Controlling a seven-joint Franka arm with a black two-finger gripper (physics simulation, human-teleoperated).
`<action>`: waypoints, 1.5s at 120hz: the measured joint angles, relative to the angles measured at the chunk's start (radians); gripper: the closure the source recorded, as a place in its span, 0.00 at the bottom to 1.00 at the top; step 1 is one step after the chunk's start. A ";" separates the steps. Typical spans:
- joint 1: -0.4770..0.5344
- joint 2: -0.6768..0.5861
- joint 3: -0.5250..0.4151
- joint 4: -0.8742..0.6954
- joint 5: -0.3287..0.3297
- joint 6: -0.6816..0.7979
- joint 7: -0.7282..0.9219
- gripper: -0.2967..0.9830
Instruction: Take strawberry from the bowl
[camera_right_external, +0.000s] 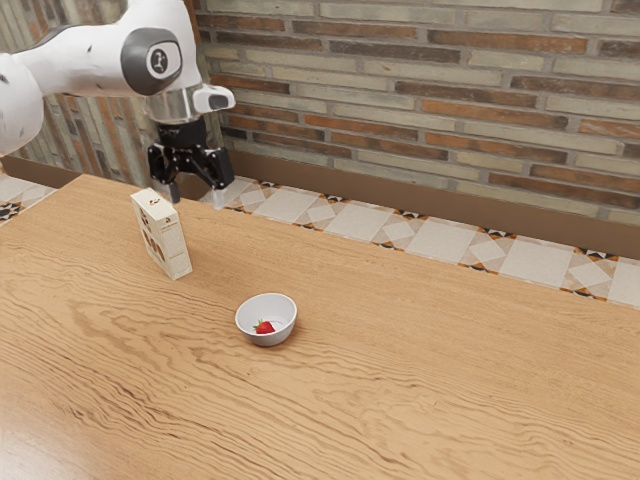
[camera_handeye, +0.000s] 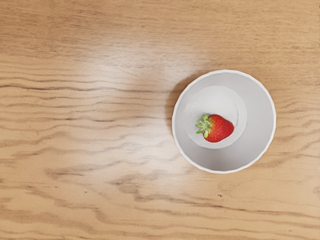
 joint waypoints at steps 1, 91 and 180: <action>-0.001 0.003 0.000 0.000 0.000 0.002 0.001 0.23; -0.002 0.005 -0.312 -0.137 0.134 0.061 0.744 0.35; 0.009 0.109 -0.197 -0.229 0.066 0.282 1.400 0.55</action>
